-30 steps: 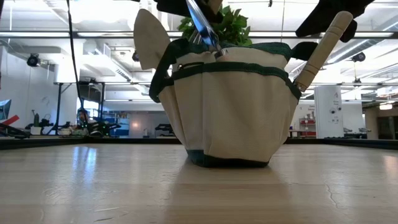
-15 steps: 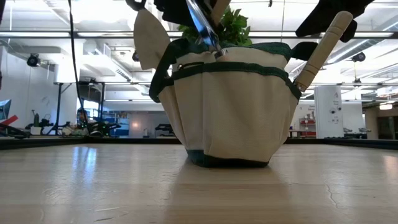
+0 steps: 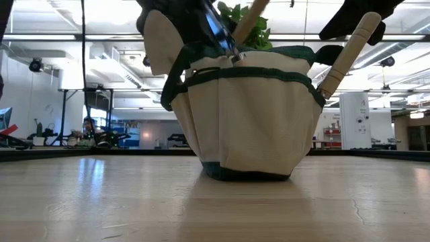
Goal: Pick & Place Garden tools in Gardening bag
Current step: Put the brown hand rake into the green gardening bag, then return to Home Position
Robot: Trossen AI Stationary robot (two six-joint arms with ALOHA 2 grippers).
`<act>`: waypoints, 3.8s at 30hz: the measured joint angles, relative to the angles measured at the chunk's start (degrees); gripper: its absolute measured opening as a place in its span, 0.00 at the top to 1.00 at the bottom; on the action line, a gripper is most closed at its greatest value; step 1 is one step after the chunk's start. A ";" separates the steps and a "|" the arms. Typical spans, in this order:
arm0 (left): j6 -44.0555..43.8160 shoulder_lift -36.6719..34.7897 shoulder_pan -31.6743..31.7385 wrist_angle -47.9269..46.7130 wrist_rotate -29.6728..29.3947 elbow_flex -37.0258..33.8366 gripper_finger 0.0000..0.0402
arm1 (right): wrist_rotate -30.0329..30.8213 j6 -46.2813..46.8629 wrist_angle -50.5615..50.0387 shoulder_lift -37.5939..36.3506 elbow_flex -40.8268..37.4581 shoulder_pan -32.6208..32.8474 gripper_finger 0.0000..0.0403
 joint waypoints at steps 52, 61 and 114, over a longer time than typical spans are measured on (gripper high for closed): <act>4.31 6.13 -3.26 -6.78 -30.06 2.97 0.83 | 0.96 -0.31 0.02 0.01 -0.20 -0.01 0.98; 10.70 6.94 -3.37 -10.14 -38.50 2.86 0.83 | 0.96 -0.29 0.04 0.02 -0.20 0.00 0.98; -19.60 -36.91 -4.50 19.84 -23.17 -25.25 0.79 | -16.13 -33.76 30.25 -3.42 -8.53 -0.86 0.98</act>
